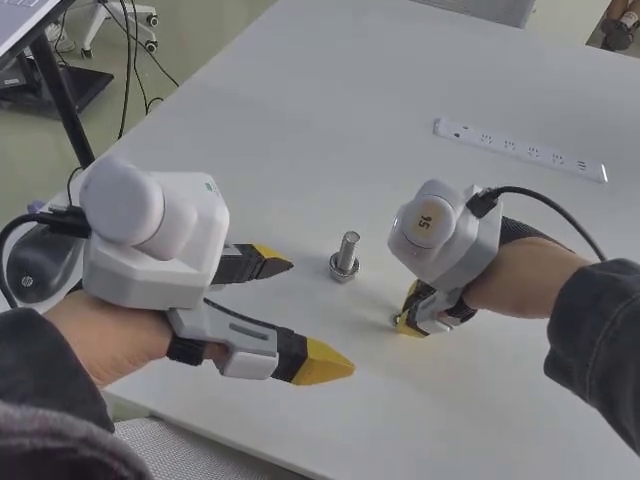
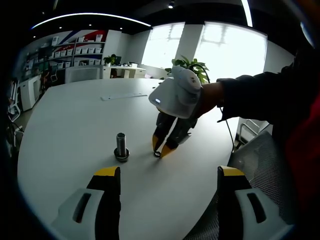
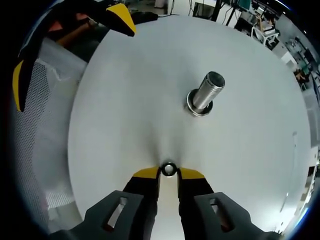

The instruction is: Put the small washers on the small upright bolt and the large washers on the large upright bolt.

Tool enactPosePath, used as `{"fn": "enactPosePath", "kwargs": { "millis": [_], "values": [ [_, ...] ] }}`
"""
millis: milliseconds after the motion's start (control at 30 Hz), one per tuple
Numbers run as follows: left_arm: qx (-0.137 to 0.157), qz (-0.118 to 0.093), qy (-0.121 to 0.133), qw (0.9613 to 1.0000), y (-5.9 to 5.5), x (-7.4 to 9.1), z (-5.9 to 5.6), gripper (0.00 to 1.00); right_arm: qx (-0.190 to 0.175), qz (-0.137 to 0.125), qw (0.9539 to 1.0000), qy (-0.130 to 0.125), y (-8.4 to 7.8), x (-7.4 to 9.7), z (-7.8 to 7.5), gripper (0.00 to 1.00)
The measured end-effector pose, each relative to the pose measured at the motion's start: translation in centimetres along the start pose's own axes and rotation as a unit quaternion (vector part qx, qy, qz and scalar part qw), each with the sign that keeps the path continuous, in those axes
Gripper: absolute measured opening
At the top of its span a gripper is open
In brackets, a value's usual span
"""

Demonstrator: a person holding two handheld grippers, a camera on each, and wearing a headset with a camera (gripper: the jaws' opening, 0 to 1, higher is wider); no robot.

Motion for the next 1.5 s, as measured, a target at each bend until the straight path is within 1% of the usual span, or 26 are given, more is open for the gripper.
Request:
{"fn": "enactPosePath", "kwargs": {
  "millis": [500, 600, 833, 1133, 1267, 1500],
  "values": [
    [-0.001, 0.002, -0.002, 1.0000, 0.0, -0.1, 0.0, 0.79, -0.005, -0.007, 0.9999, -0.005, -0.2, 0.1, 0.2, 0.14],
    [-0.001, 0.001, -0.001, 1.0000, 0.0, 0.0, 0.0, 0.79, 0.000, -0.003, 1.0000, -0.006, -0.4, 0.2, 0.4, 0.14],
    [-0.003, 0.001, -0.004, 1.0000, 0.1, -0.1, -0.1, 0.79, -0.011, -0.007, 0.9999, -0.003, -0.6, 0.6, 0.8, 0.14],
    [-0.005, 0.002, -0.007, 1.0000, 0.1, -0.2, -0.2, 0.79, -0.012, -0.008, 0.9999, -0.005, -0.9, 1.7, 1.6, 0.14],
    [-0.005, 0.001, -0.008, 1.0000, 0.2, -0.3, -0.2, 0.79, -0.014, -0.012, 0.9998, -0.005, -1.2, 2.2, 2.1, 0.14],
    [-0.007, 0.002, -0.009, 0.9999, 0.3, -0.4, -0.3, 0.79, -0.022, -0.014, 0.9996, -0.010, -2.1, 3.1, 2.6, 0.14]
  ]
}}
Point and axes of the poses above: the centre of the closed fingertips' face, and the gripper's own axes: x roughly backward along the fingers, z roughly to its left, y roughly out of its top, the point moved 7 cm from there along x, roughly backward along the fingers, and after that the axes turned 13 degrees about -z, right-handed, at the moved point
